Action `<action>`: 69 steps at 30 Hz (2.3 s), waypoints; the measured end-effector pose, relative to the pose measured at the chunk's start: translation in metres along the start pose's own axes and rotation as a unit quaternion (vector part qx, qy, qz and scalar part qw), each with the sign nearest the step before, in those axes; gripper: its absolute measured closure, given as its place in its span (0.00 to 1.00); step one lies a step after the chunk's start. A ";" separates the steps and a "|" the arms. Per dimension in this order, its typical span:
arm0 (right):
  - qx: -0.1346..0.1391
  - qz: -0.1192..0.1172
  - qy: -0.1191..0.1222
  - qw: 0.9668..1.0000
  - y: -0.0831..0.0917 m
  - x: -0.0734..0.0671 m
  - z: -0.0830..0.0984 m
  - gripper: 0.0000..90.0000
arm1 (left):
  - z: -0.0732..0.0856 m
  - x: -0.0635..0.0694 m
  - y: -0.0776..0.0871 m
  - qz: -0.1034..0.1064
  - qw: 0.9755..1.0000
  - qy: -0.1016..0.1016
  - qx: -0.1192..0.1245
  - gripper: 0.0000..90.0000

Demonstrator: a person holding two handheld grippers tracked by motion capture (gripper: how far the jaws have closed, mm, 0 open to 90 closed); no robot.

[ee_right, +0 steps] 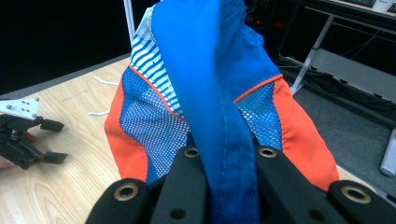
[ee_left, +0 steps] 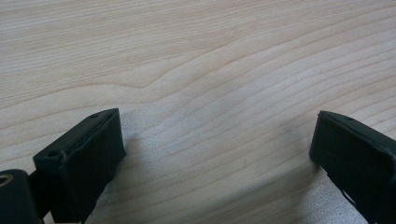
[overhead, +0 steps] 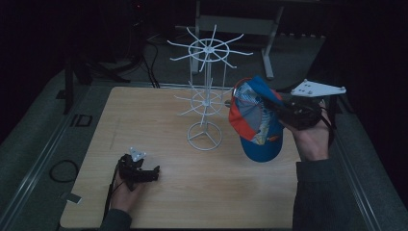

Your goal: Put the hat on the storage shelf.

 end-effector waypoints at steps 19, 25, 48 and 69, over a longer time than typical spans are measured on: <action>0.030 -0.005 0.002 1.000 0.013 -0.001 -0.007 0.99 | 0.000 0.000 0.000 0.000 1.000 0.000 0.000 0.04; 0.036 -0.001 0.004 0.999 0.016 0.000 -0.008 0.99 | 0.000 0.000 0.000 0.000 1.000 0.000 0.000 0.04; 0.059 -0.013 0.009 0.998 0.027 -0.004 -0.016 0.98 | 0.000 0.000 0.000 0.000 1.000 0.000 0.001 0.04; 0.075 -0.021 0.016 0.997 0.034 -0.009 -0.023 0.99 | 0.000 0.000 0.000 0.000 1.000 0.000 0.001 0.04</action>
Point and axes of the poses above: each handheld gripper's, and its own axes: y roughly backward along the jaws, z roughly out of its underside, x roughly to its right, the point moved 1 cm from there along -y, roughly forward along the jaws, and after that the axes turned 6 degrees about -y, right-handed, at the moved point
